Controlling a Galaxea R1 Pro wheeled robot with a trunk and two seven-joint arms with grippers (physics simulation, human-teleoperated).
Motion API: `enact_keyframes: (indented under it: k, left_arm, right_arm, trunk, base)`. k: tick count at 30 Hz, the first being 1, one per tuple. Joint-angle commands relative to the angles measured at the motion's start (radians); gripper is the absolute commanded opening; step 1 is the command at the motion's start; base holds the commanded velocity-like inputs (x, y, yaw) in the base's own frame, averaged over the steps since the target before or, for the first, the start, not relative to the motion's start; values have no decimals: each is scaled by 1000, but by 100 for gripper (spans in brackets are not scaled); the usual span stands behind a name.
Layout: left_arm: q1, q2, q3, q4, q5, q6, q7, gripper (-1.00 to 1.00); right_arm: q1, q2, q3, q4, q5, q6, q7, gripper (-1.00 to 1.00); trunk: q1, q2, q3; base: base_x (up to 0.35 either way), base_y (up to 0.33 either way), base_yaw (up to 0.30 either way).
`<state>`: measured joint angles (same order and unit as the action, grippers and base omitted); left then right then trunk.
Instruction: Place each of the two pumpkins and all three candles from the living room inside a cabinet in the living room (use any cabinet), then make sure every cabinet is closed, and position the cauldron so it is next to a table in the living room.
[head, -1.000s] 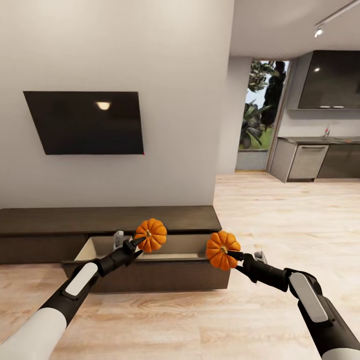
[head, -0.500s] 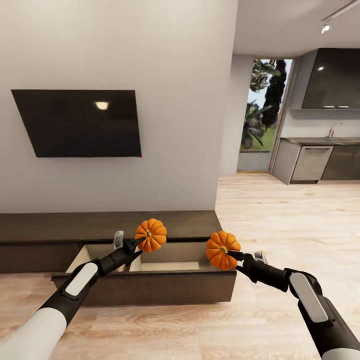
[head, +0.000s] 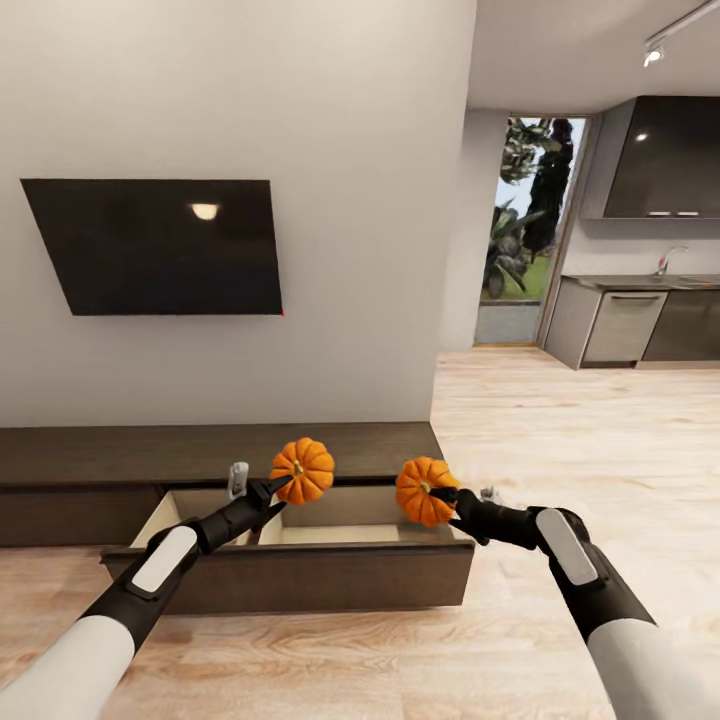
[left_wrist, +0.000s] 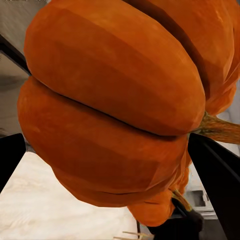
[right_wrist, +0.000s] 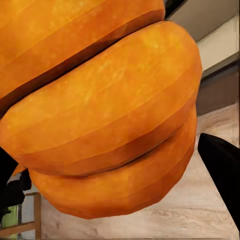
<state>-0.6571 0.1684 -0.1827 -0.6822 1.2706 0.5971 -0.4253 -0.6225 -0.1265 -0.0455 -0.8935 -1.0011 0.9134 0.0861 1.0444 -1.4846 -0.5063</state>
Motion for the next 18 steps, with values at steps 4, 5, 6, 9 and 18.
enact_keyframes:
  k: [4,5,6,9,18]
  left_arm:
    - [-1,-1,-6,3,7,-28,5,-100]
    - [-1,-1,-6,3,7,-31,5,-100]
    - [-1,-2,-7,3,7,-35,8,-100]
    - [-2,-2,-9,0,6,-44,56,-100]
    - [-4,-5,-15,-8,2,-57,273,-100]
  right_arm:
    - [-37,14,68,58,7,-77,-13,-100]
    - [-39,16,76,61,8,-83,-14,-100]
    - [-42,19,91,65,8,-92,-16,-100]
    - [-45,37,129,70,10,-109,-42,-100]
    - [-48,56,180,71,11,-154,-121,-100]
  trunk:
    - [0,-1,-1]
    - [0,-1,-1]
    - [0,-1,-1]
    - [0,-1,-1]
    - [0,-1,-1]
  base:
    - [0,0,0]
    - [0,0,0]
    - [0,0,0]
    - [0,0,0]
    - [0,0,0]
